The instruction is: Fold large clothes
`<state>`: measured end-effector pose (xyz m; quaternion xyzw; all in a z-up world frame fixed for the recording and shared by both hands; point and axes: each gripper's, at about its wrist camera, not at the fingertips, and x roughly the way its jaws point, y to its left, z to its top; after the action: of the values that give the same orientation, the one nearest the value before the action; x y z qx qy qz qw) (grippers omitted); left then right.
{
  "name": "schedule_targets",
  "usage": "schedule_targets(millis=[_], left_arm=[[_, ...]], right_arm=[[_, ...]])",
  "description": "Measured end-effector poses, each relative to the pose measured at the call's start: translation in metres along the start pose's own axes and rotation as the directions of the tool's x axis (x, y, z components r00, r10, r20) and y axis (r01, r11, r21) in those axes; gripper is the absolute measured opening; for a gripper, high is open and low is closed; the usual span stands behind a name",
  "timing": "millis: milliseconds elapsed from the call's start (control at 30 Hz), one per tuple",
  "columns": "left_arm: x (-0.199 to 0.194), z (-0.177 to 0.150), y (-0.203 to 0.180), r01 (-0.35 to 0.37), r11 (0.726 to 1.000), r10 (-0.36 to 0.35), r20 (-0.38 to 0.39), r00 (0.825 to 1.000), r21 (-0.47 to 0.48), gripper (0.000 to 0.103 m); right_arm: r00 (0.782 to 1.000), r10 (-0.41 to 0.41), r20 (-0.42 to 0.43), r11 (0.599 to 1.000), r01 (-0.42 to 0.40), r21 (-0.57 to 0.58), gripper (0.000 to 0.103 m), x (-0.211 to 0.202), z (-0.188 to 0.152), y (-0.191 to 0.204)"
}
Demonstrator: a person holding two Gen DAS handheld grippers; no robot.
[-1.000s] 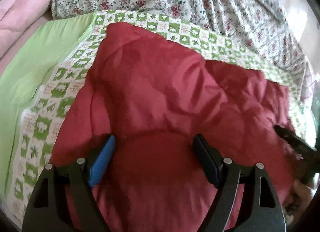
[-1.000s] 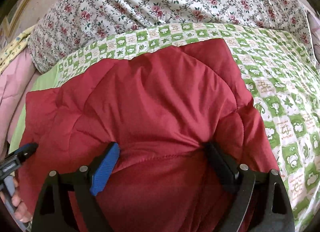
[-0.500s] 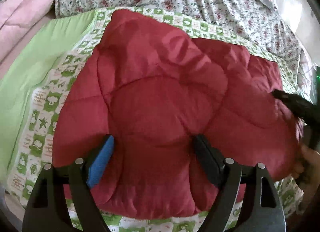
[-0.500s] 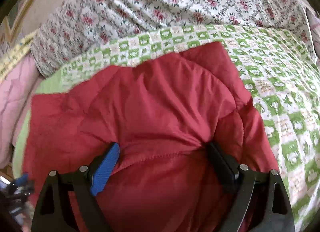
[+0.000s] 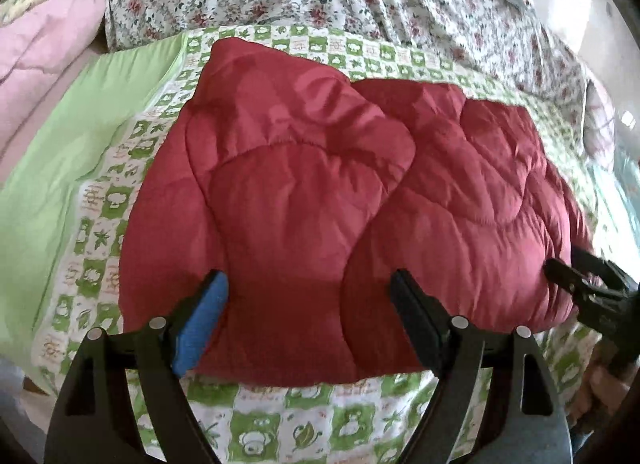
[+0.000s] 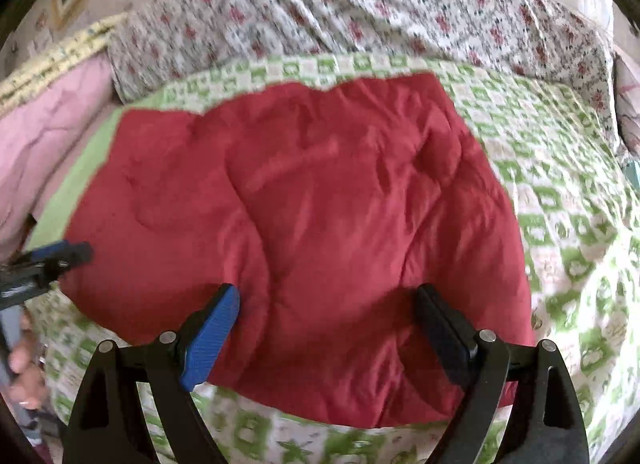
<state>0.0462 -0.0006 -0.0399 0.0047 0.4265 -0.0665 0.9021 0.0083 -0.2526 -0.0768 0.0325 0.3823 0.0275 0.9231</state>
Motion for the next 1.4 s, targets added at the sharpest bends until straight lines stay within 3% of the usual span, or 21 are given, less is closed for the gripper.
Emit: schedule_targets(millis=[300, 500, 733, 867, 1033, 1133, 1400], left_arm=[[0.016, -0.006, -0.005, -0.065, 0.997, 0.067, -0.046, 0.997, 0.033, 0.085], [0.029, -0.005, -0.011, -0.094, 0.994, 0.096, -0.034, 0.995, 0.059, 0.088], [0.032, -0.005, -0.01, -0.093, 0.994, 0.096, -0.032, 0.995, 0.063, 0.089], [0.032, -0.005, -0.009, -0.09, 0.994, 0.092, -0.031, 0.995, 0.064, 0.089], [0.033, -0.005, -0.01, -0.09, 0.994, 0.092, -0.032, 0.995, 0.064, 0.089], [0.034, -0.005, -0.009, -0.084, 0.994, 0.087, -0.033, 0.996, 0.066, 0.09], [0.047, 0.003, -0.005, -0.073, 0.996, 0.075, -0.04, 0.996, 0.058, 0.098]], right_arm=[[1.0, 0.003, 0.005, 1.0, -0.003, 0.023, 0.092, 0.008, -0.004, -0.008], [1.0, 0.005, 0.015, 1.0, -0.006, 0.029, 0.092, 0.007, -0.005, -0.007], [0.997, 0.033, 0.067, 0.997, -0.038, 0.074, 0.092, -0.017, 0.001, -0.006], [0.995, 0.042, 0.09, 0.999, -0.045, 0.03, 0.092, -0.025, 0.009, 0.006], [0.998, 0.029, 0.049, 0.999, -0.026, -0.045, 0.092, -0.007, 0.016, 0.024], [1.0, -0.008, -0.001, 0.999, 0.008, -0.043, 0.094, 0.017, 0.019, 0.018], [1.0, -0.017, -0.017, 1.0, 0.017, -0.011, 0.096, 0.036, 0.02, -0.001]])
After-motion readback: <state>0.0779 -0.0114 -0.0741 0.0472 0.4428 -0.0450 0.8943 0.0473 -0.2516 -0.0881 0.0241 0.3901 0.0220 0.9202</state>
